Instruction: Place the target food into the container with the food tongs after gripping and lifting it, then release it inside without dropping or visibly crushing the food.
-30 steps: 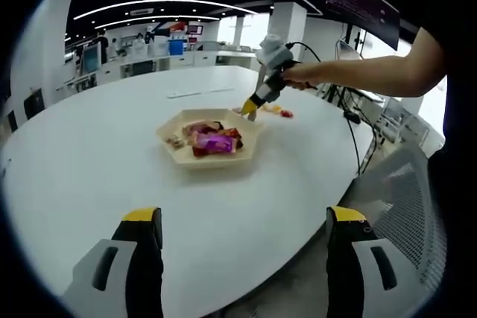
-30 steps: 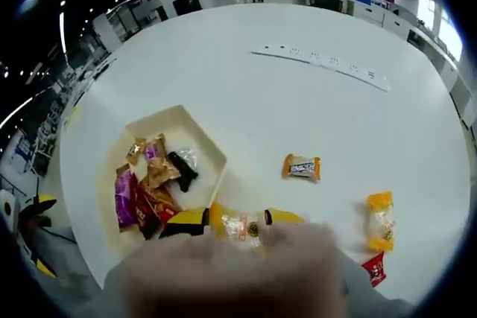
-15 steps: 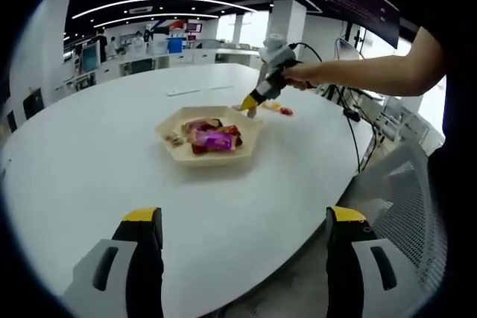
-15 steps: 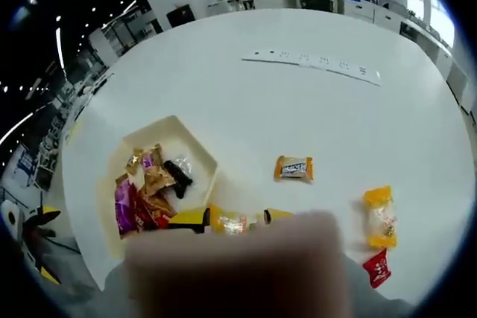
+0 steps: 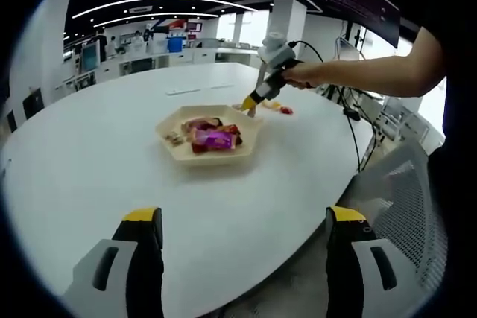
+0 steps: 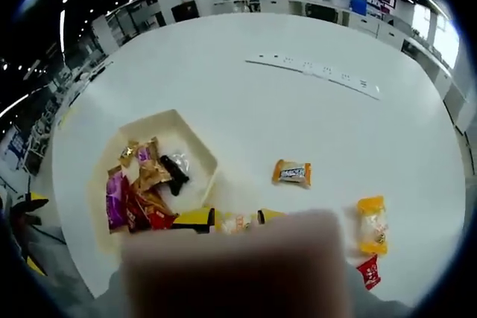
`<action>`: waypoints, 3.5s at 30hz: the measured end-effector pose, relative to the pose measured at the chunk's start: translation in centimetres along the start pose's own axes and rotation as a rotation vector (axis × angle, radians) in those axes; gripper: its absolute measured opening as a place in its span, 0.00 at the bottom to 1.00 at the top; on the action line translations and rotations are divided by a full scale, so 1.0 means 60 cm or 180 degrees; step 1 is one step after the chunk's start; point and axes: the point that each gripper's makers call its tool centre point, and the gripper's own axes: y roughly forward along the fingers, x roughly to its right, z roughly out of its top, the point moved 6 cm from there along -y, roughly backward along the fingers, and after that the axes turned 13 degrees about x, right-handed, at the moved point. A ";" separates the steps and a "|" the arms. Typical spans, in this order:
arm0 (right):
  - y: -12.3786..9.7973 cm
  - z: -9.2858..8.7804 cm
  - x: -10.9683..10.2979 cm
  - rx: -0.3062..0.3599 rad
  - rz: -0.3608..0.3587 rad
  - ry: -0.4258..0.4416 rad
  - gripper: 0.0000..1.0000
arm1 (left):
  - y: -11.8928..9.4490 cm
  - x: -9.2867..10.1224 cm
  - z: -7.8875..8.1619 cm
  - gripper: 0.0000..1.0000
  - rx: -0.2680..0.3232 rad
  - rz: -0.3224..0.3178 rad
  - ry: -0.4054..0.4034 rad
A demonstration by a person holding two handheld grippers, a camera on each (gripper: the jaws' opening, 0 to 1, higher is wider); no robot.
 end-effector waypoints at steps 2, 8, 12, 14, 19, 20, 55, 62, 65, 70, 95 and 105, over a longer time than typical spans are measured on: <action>-0.004 0.003 0.005 0.0040 -0.0047 -0.0023 0.21 | 0.000 0.000 0.000 0.88 -0.0004 -0.0002 0.0003; -0.018 0.009 0.019 0.0073 -0.0099 -0.0055 0.19 | 0.001 0.001 -0.001 0.88 -0.0019 -0.0016 0.0008; -0.021 0.011 0.021 0.0086 -0.0107 -0.0061 0.17 | 0.001 0.001 -0.002 0.87 -0.0036 -0.0025 0.0019; -0.018 0.006 0.022 0.0056 -0.0102 -0.0045 0.17 | 0.001 0.001 -0.002 0.87 -0.0032 -0.0025 0.0023; -0.020 0.013 0.022 0.0132 -0.0102 0.0114 0.25 | 0.001 0.000 -0.001 0.87 -0.0023 -0.0021 0.0020; -0.019 0.018 0.024 0.0182 -0.0096 0.0201 0.26 | 0.001 0.000 -0.001 0.87 -0.0024 -0.0023 0.0019; 0.010 -0.004 0.038 0.0042 -0.0051 -0.0146 0.29 | 0.004 0.000 -0.007 0.87 -0.0094 -0.0030 0.0014; 0.008 -0.003 0.040 0.0035 -0.0107 -0.0121 0.23 | 0.004 -0.001 -0.007 0.87 -0.0093 -0.0026 0.0015; 0.007 0.000 0.037 0.0057 -0.0124 -0.0164 0.22 | 0.004 -0.001 -0.007 0.86 -0.0091 -0.0024 0.0016; 0.000 0.002 0.039 0.0145 -0.0163 -0.0077 0.21 | 0.003 -0.001 -0.007 0.86 -0.0085 -0.0025 0.0013; -0.088 0.077 0.032 0.0475 -0.0206 -0.0080 0.22 | 0.002 -0.001 0.001 0.86 0.0020 -0.0029 0.0079; -0.131 0.109 0.028 0.0601 -0.0221 -0.0155 0.22 | 0.000 0.002 0.003 0.85 0.0039 -0.0055 0.0133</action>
